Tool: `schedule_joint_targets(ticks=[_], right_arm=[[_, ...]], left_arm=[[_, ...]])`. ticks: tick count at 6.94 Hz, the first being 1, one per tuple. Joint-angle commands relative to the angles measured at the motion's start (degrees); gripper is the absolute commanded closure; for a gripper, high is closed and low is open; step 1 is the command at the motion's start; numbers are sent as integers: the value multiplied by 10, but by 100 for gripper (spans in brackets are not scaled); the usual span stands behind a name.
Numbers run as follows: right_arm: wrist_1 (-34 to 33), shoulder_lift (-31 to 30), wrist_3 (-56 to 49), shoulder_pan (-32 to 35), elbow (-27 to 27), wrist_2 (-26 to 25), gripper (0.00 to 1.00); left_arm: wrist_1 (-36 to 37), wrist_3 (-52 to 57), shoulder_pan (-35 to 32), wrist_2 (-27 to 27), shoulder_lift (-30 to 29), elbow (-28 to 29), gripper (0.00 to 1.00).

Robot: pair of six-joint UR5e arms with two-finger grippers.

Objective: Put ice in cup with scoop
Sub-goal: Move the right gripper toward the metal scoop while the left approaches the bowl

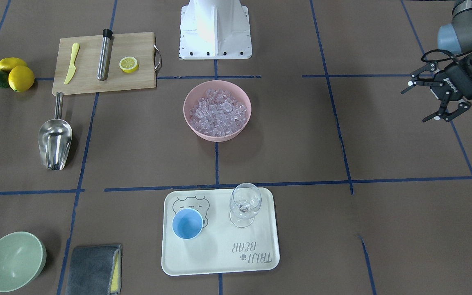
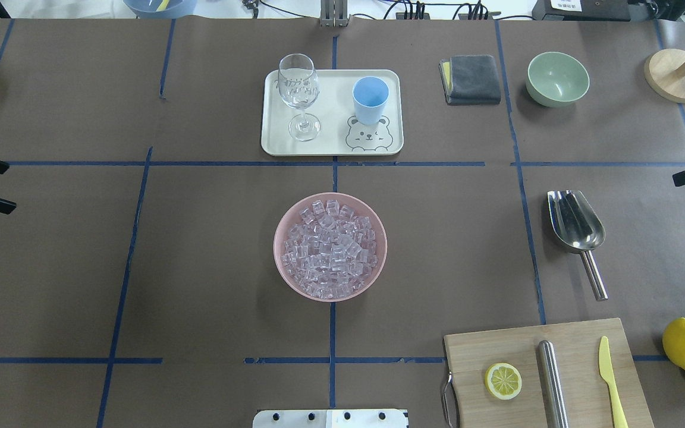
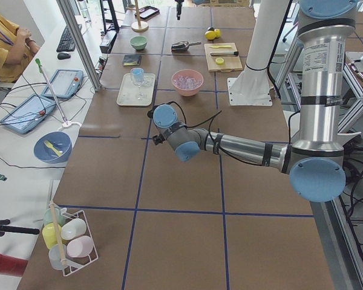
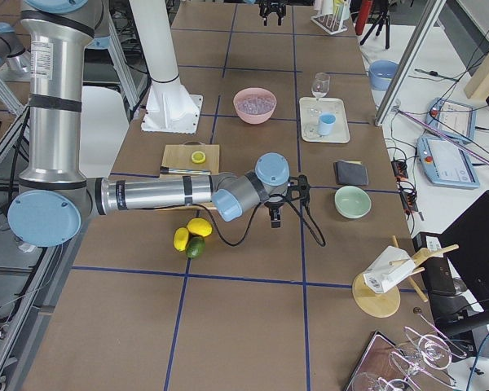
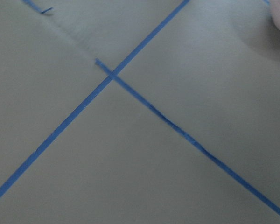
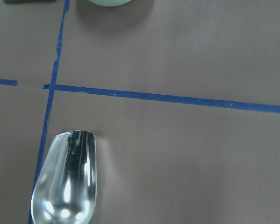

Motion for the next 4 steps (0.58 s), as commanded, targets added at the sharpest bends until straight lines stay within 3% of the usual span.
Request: schedule_joint_targets(ticks=[1, 3, 4], right_arm=[[29, -37, 75, -55, 47, -37, 0], [29, -59, 172, -123, 101, -92, 0], [29, -61, 239, -179, 122, -145, 0]], left_arm=[[-20, 0, 113, 99, -89, 6, 0], [-26, 2, 205, 128, -142, 31, 0], [-62, 1, 235, 148, -175, 62, 0]])
